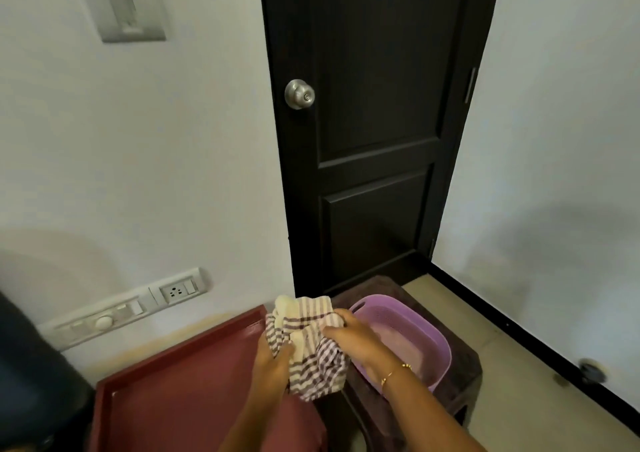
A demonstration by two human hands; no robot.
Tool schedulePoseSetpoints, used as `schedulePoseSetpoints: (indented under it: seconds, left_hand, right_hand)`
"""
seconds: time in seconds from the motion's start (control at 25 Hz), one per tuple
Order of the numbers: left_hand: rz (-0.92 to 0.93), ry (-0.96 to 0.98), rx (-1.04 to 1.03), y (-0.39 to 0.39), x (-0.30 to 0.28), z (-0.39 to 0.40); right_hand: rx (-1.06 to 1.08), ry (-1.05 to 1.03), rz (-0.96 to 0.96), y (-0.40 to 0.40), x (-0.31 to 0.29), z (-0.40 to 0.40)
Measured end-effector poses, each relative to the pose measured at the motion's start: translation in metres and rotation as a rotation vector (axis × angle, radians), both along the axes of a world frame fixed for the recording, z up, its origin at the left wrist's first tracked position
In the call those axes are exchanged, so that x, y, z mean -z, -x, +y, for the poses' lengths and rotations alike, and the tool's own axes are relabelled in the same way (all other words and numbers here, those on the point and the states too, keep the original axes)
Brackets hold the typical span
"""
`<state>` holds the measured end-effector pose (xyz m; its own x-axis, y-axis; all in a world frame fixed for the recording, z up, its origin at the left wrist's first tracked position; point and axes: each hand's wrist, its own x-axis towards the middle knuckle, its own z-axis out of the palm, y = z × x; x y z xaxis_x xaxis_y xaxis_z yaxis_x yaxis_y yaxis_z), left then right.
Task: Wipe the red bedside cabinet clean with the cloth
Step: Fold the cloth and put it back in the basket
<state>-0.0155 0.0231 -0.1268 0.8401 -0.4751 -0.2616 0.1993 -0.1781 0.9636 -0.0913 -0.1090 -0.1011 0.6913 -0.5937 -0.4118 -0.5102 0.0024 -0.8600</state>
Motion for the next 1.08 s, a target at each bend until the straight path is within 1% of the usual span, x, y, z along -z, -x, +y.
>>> schedulePoseSetpoints:
  seconds: [0.08, 0.16, 0.24, 0.28, 0.32, 0.4, 0.44, 0.52, 0.56, 0.64, 0.76, 0.8, 0.88, 0.96, 1.0, 1.04, 1.08]
  left_hand:
    - [0.005, 0.019, -0.001, 0.018, -0.015, -0.025]
    - [0.066, 0.033, 0.002, 0.035, -0.014, -0.056]
    - [0.141, 0.015, -0.004, 0.045, -0.003, -0.083]
    - [0.175, -0.006, -0.011, 0.048, 0.008, -0.103]
    - [0.201, -0.036, -0.013, 0.053, 0.016, -0.123]
    - [0.222, -0.124, -0.018, 0.061, 0.027, -0.156]
    - [0.202, -0.182, -0.012, 0.065, 0.031, -0.171]
    - [0.089, -0.328, 0.060, 0.073, 0.041, -0.196]
    - [0.031, -0.418, 0.112, 0.076, 0.046, -0.206]
    - [-0.023, -0.592, 0.209, 0.080, 0.059, -0.221]
    - [-0.071, -0.755, 0.306, 0.079, 0.083, -0.229]
    - [-0.113, -0.815, 0.332, 0.078, 0.091, -0.230]
    - [-0.202, -0.930, 0.371, 0.073, 0.106, -0.229]
    - [-0.265, -0.990, 0.343, 0.068, 0.113, -0.227]
    - [-0.330, -1.010, 0.338, 0.069, 0.111, -0.224]
    - [-0.406, -1.020, 0.346, 0.071, 0.109, -0.220]
    - [-0.475, -1.025, 0.366, 0.074, 0.102, -0.214]
  right_hand:
    - [0.081, -0.019, 0.071, 0.013, -0.014, -0.021]
    - [0.066, -0.069, 0.112, 0.028, -0.019, -0.051]
    - [0.041, 0.013, 0.124, 0.037, -0.010, -0.080]
    - [0.033, 0.094, 0.098, 0.040, 0.000, -0.101]
    - [0.032, 0.111, 0.104, 0.045, 0.012, -0.121]
    - [0.007, 0.218, 0.142, 0.052, 0.034, -0.149]
    - [-0.019, 0.304, 0.183, 0.055, 0.048, -0.161]
    - [-0.087, 0.382, 0.258, 0.060, 0.083, -0.185]
    - [-0.175, 0.425, 0.311, 0.060, 0.094, -0.190]
    - [-0.334, 0.540, 0.391, 0.058, 0.116, -0.196]
    - [-0.541, 0.588, 0.379, 0.048, 0.139, -0.197]
    - [-0.549, 0.553, 0.428, 0.044, 0.146, -0.199]
    - [-0.609, 0.571, 0.492, 0.041, 0.159, -0.199]
    - [-0.609, 0.614, 0.543, 0.042, 0.160, -0.192]
    - [-0.592, 0.633, 0.536, 0.042, 0.159, -0.189]
    - [-0.618, 0.664, 0.550, 0.044, 0.155, -0.186]
    - [-0.620, 0.717, 0.515, 0.048, 0.146, -0.183]
